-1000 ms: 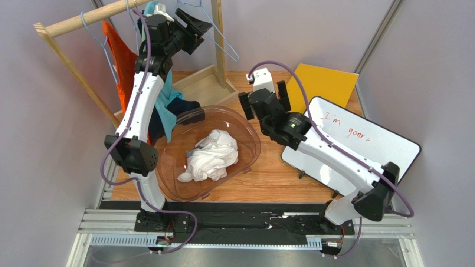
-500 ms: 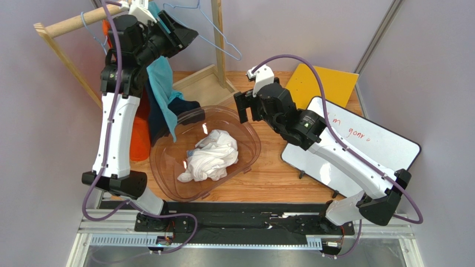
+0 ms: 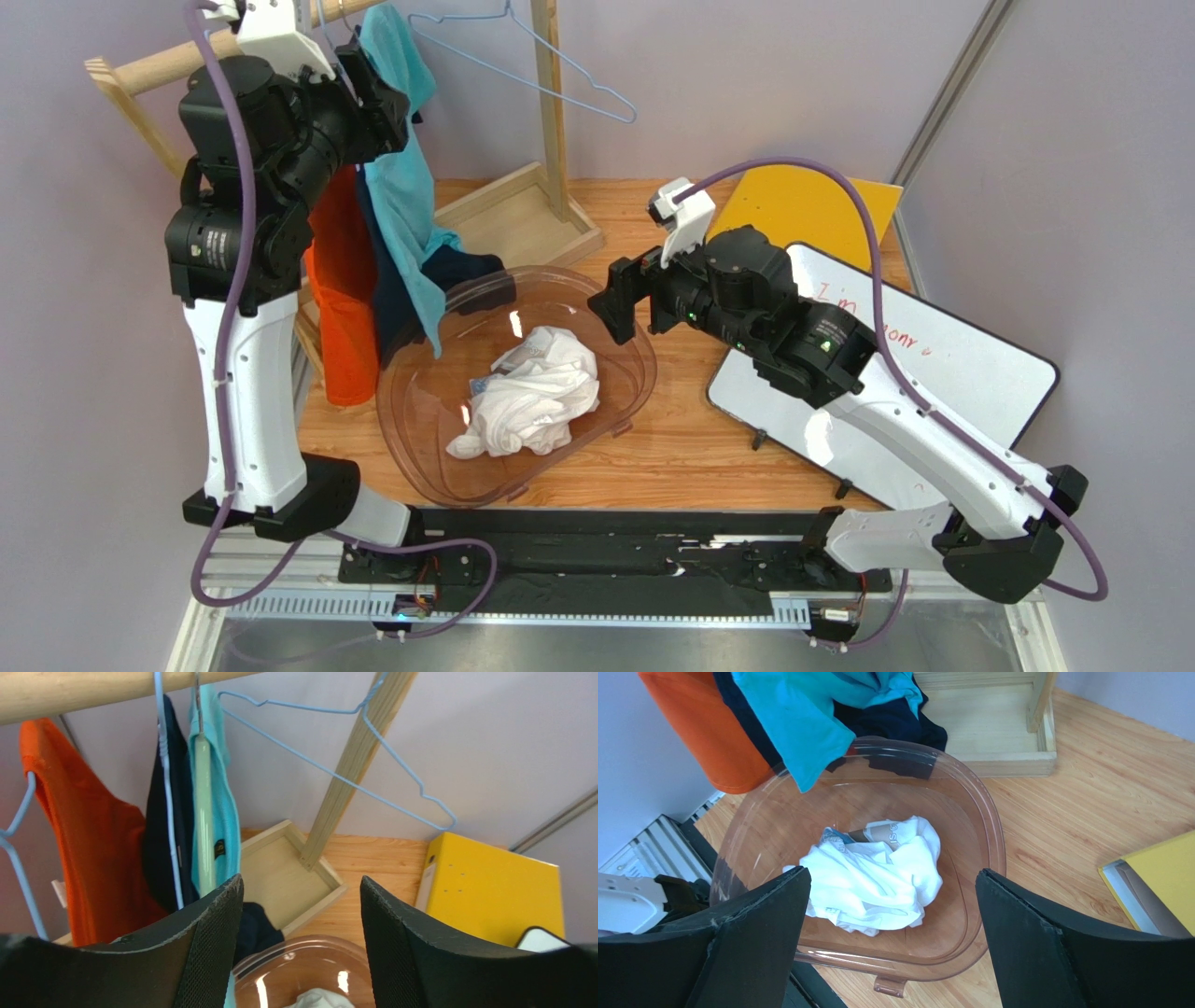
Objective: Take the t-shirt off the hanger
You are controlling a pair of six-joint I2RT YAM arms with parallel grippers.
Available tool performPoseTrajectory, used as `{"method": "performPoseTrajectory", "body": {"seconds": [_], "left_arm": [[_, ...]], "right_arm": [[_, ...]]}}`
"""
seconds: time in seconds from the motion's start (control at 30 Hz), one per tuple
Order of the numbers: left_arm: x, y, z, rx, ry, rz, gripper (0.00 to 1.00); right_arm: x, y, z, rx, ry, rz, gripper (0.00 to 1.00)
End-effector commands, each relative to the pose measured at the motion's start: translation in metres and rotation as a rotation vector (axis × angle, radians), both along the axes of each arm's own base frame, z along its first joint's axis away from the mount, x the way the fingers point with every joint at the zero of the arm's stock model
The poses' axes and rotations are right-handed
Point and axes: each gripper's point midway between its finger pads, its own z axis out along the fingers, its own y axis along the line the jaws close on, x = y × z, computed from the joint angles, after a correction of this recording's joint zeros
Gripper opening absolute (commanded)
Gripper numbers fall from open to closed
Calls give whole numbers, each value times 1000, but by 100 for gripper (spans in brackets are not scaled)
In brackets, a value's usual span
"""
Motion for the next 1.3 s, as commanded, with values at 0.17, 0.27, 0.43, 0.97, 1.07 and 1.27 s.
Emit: {"method": "performPoseTrajectory", "body": {"seconds": [0.17,0.27,0.43,0.97,1.07,1.27], "left_arm": [[33,31,-59,158,178,160,65],[37,39,-63,177,178,199,63],[48,43,-67,175,179,202,62],[66,47,-40,118,81,168,55],[63,50,-36,115,65,181,54],[54,52,-31,108,41,192,55]], "right_arm": [[-6,2,17,58,-40,36,93],[-7,3,16,55,-41,40,93],[-6,4,15,53,-38,41,93],[0,6,7,33,-42,31,92],[0,6,7,31,-44,30,92],[0,6,7,28,-45,31,92]]}}
